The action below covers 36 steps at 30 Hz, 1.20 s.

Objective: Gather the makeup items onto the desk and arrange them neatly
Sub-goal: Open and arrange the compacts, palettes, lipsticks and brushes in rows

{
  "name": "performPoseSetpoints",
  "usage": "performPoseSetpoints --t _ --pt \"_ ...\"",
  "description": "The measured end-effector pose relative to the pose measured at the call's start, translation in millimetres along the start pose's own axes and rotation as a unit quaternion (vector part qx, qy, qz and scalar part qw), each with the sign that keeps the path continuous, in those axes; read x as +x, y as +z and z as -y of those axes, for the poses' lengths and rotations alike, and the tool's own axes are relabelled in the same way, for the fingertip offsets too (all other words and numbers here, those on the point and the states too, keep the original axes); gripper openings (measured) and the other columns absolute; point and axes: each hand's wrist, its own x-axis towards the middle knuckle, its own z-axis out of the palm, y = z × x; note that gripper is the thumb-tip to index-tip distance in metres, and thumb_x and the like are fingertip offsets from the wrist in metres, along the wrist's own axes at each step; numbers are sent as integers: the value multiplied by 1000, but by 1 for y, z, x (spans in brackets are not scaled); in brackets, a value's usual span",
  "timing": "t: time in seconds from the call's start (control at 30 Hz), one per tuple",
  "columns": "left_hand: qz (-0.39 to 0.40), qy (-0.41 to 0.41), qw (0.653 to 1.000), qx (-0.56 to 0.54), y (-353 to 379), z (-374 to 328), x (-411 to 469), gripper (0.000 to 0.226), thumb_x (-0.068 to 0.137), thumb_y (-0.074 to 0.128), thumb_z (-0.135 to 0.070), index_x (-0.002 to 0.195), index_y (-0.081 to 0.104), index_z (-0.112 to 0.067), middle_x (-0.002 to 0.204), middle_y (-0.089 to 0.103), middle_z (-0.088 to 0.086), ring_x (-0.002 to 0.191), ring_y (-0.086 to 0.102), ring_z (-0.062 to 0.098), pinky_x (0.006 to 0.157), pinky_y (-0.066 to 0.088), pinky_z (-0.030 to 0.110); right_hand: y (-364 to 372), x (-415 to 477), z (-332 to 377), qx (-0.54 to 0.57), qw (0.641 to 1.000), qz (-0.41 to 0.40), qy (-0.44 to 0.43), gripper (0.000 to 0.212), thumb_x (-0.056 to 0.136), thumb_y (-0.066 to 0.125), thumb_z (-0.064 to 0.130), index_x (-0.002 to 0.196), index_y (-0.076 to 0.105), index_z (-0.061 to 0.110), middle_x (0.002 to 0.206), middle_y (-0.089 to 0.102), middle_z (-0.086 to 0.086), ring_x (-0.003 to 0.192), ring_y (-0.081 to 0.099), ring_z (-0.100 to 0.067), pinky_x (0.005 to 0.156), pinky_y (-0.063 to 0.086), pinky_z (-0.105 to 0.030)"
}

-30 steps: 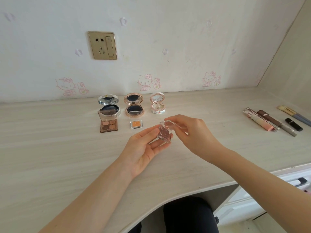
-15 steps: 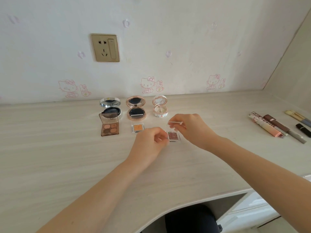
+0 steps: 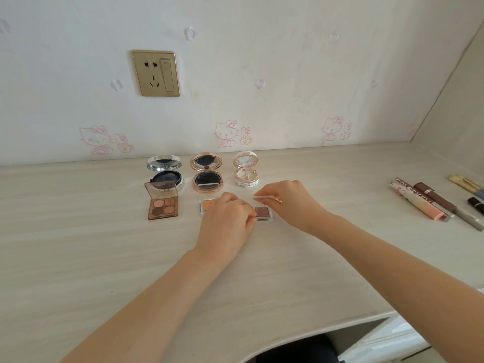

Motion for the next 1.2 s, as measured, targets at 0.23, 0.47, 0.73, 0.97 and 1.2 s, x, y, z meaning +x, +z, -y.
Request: performPoseSetpoints --t 0.23,0.47,0.73,0.97,1.2 --pt "-62 13 997 37 9 9 3 3 75 78 -21 76 75 -21 75 71 -12 85 61 19 72 47 30 1 25 -2 17 1000 10 18 17 91 60 16 101 75 16 102 72 3 65 46 9 65 32 2" --pt "-67 20 996 51 13 12 2 5 73 78 -20 75 73 -20 78 70 -12 90 61 19 76 47 32 5 37 -4 63 997 33 43 19 89 59 10 98 74 19 93 73 5 89 61 -11 81 41 -17" --pt "-73 4 997 39 10 12 2 7 72 79 -17 74 73 -19 75 70 -10 86 63 18 72 48 30 9 42 -2 55 997 32 33 24 89 59 10 107 72 20 99 73 4 89 61 -11 81 42 -11" --pt "-63 -1 998 19 8 12 1 7 73 79 -16 77 74 -18 77 70 -10 89 62 18 71 47 30 6 35 0 44 998 14 30 30 90 58 15 118 65 21 110 69 5 94 62 -14 81 41 -16" --pt "-66 7 998 -16 9 14 0 5 83 66 -15 86 70 -16 87 69 -8 96 59 19 75 52 38 -6 4 -13 -9 998 -18 62 38 93 53 18 131 53 16 120 64 2 111 58 -15 95 44 -26"
